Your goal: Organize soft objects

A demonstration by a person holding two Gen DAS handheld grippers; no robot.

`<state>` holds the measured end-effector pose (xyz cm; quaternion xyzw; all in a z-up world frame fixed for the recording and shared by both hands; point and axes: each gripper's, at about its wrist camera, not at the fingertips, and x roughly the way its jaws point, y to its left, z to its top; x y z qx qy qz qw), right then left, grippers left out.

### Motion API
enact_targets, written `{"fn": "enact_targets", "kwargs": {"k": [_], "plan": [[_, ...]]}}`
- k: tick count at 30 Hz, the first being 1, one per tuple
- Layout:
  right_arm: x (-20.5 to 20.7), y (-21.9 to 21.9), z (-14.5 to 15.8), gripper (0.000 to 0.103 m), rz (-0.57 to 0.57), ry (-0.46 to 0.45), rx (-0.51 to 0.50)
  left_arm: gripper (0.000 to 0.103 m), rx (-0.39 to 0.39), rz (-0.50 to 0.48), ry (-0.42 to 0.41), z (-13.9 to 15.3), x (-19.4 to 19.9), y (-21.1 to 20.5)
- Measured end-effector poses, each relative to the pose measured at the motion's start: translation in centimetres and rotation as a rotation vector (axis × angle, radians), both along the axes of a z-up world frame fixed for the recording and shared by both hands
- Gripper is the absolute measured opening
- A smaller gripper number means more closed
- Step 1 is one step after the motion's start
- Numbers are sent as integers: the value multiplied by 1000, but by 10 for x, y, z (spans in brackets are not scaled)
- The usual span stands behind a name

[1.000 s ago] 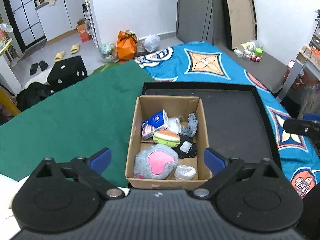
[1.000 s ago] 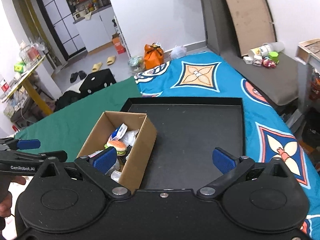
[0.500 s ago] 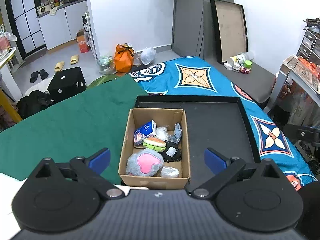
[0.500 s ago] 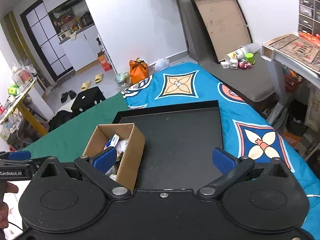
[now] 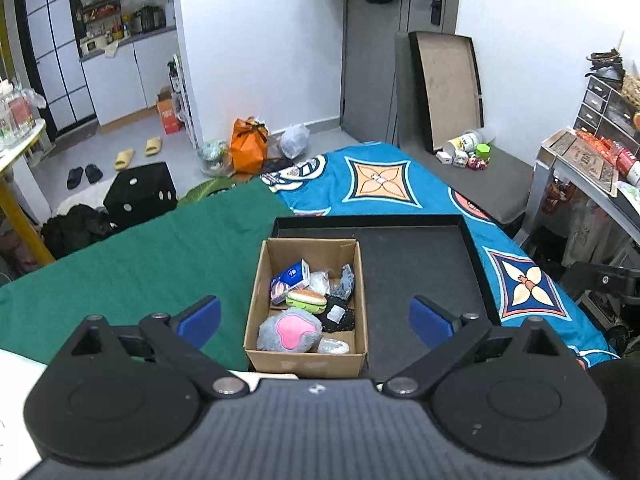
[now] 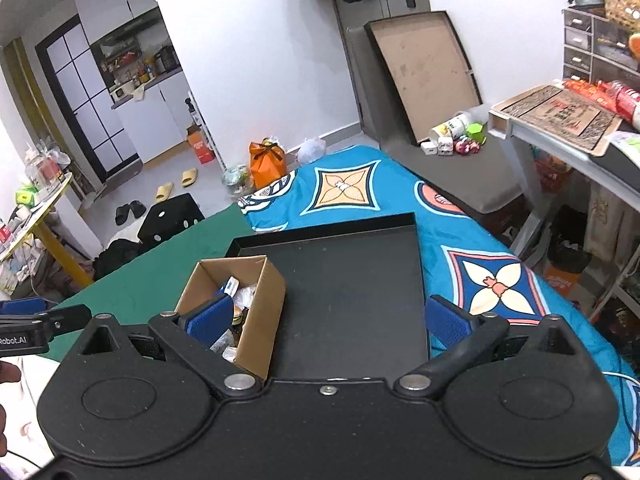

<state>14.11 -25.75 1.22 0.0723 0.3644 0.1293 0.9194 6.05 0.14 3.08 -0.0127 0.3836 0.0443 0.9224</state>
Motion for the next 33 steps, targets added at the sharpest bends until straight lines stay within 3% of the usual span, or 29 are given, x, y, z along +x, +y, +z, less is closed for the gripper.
{"fn": "enact_targets", "kwargs": {"k": [18,33], "plan": [[-59,-2,20,103,-38,-28,-19,102,-3,26,-88,21,-69,-12],[-81,11,28,103,-3,-61,-26,102,4,52,-133,33,-98,-6]]}}
